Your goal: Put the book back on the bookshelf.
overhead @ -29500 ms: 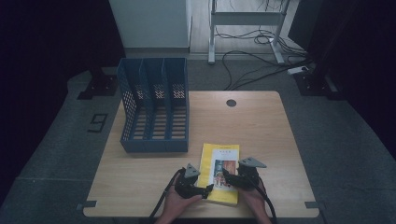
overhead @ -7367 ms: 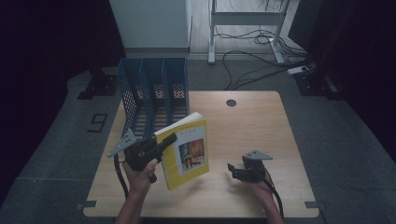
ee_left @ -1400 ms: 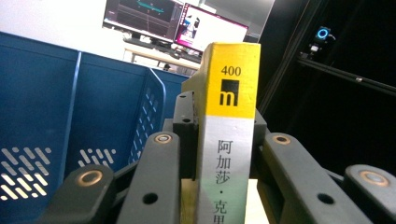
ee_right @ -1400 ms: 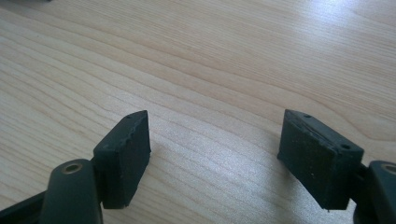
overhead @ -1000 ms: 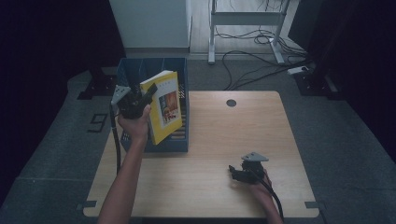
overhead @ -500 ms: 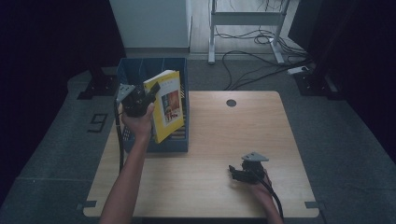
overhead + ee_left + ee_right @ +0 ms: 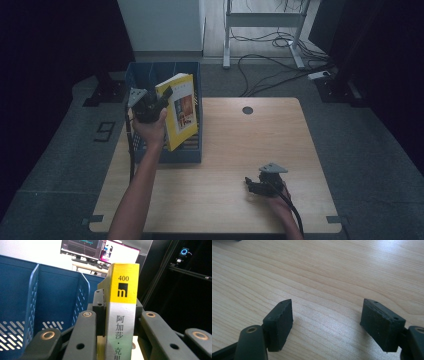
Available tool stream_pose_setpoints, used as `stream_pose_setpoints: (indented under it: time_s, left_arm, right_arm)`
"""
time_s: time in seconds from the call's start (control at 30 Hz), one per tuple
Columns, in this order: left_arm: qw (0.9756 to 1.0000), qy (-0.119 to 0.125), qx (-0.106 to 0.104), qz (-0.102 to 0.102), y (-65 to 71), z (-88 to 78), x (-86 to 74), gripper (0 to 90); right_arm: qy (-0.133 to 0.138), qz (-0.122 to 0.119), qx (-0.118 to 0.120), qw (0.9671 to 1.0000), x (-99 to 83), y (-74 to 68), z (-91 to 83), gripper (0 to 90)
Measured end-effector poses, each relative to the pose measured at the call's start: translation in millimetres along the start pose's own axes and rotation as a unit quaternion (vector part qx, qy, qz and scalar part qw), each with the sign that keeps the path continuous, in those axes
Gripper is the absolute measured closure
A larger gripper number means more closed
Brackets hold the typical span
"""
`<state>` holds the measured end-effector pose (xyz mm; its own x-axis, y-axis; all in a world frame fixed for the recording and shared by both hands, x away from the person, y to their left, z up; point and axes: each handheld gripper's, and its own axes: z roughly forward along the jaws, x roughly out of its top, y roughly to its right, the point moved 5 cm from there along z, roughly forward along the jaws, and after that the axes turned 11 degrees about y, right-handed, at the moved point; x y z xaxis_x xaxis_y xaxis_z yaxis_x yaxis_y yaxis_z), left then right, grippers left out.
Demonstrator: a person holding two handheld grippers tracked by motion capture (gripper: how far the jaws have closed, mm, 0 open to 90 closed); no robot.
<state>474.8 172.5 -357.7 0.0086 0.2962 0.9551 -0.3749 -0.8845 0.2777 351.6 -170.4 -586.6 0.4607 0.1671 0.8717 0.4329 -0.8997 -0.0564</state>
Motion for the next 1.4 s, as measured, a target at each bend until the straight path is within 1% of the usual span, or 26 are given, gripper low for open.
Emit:
stream_pose_setpoints:
  time_s: [0.43, 0.6, 0.77, 0.9, 0.97, 1.1, 1.2, 1.27, 1.4]
  left_arm:
    - [0.9999, -0.004, 0.011, 0.001, -4.4, 9.3, -7.0, 74.8]
    - [0.9999, -0.006, 0.011, 0.004, -3.3, 13.0, -8.3, 74.8]
    - [0.9999, -0.006, 0.011, 0.003, -1.4, 16.6, -10.0, 74.8]
    - [0.9999, -0.002, 0.012, 0.012, 0.6, 18.7, -12.0, 74.9]
    - [0.9998, -0.007, 0.012, 0.015, 0.8, 20.7, -13.4, 74.8]
    - [0.9998, -0.006, 0.016, 0.011, -0.1, 24.3, -16.1, 74.9]
    - [0.9998, -0.006, 0.017, 0.012, 0.3, 27.6, -18.0, 74.9]
    - [0.9998, 0.000, 0.018, 0.013, 0.7, 29.3, -18.8, 74.9]
    - [0.9998, -0.002, 0.018, 0.013, 0.4, 36.2, -21.3, 74.9]
  right_arm:
    - [0.000, 0.001, -0.001, 1.0000, -0.2, 0.2, -0.4, 24.7]
    - [0.001, 0.002, 0.001, 1.0000, -0.2, 0.5, -0.5, 24.7]
    - [0.001, 0.002, 0.000, 1.0000, -0.3, 0.6, -0.6, 24.7]
    - [0.001, 0.002, 0.000, 1.0000, -0.5, 0.8, -1.0, 24.8]
    - [0.001, 0.003, 0.001, 1.0000, -0.6, 1.0, -1.2, 24.8]
    - [0.001, 0.003, 0.001, 1.0000, -0.6, 1.0, -1.3, 24.7]
    - [0.001, 0.002, 0.001, 1.0000, -0.7, 1.1, -1.4, 24.7]
    - [0.001, 0.003, 0.001, 1.0000, -0.6, 1.2, -1.4, 24.7]
    - [0.002, 0.004, 0.002, 1.0000, -0.6, 1.5, -1.5, 24.7]
